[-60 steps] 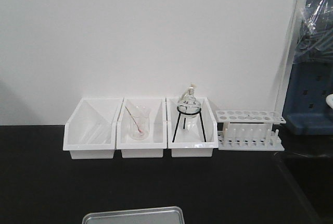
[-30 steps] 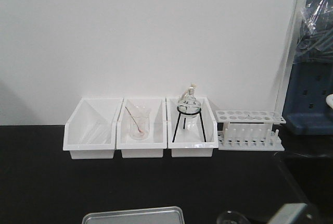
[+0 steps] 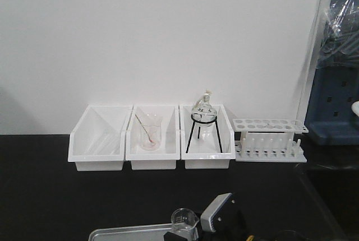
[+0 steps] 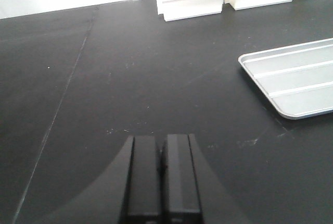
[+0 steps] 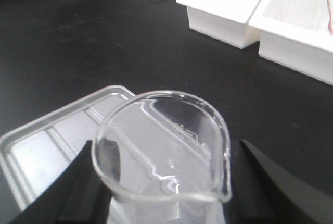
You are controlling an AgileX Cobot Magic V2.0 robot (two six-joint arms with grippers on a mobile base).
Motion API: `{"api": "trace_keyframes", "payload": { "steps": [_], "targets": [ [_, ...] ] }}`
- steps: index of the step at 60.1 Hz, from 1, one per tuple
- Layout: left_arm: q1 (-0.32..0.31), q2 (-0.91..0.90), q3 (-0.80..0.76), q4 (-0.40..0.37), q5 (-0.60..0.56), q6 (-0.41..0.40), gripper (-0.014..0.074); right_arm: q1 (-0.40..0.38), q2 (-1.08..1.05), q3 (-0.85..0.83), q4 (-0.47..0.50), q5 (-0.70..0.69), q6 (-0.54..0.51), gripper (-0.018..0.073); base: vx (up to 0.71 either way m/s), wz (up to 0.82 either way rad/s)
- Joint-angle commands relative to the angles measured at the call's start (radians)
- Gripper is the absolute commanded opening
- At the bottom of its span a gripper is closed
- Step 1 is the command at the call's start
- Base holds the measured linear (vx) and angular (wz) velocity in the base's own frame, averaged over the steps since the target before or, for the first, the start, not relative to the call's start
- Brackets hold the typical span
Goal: Move beaker to silver tray on left bench
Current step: 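Lower the beaker onto the silver tray with the right gripper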
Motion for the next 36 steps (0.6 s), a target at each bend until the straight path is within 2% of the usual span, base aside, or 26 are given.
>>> {"api": "trace_keyframes", "payload": {
  "steps": [1, 13, 25, 36],
  "targets": [
    [-0.007, -0.007, 0.02, -0.003, -0.074, -0.002, 0.0001, 0.016, -0.001, -0.081, 0.029, -0.061, -0.013, -0.001, 0.0, 0.0],
    [-0.007, -0.007, 0.02, -0.003, -0.074, -0.002, 0.0001, 0.045, 0.06, -0.141, 0.071, 0.058, -0.013, -0.0006, 0.0, 0.0],
    [-0.007, -0.007, 0.02, -0.003, -0.074, -0.002, 0.0001, 0.045, 0.098, -0.141, 0.121, 0.069, -0.016, 0.0008, 0.0, 0.0],
    [-0.007, -0.007, 0.02, -0.003, -0.074, -0.002, 0.0001, 0.046, 0.113, -0.141, 0.117, 0.064, -0.015, 0.0092, 0.0, 0.0]
  ]
}}
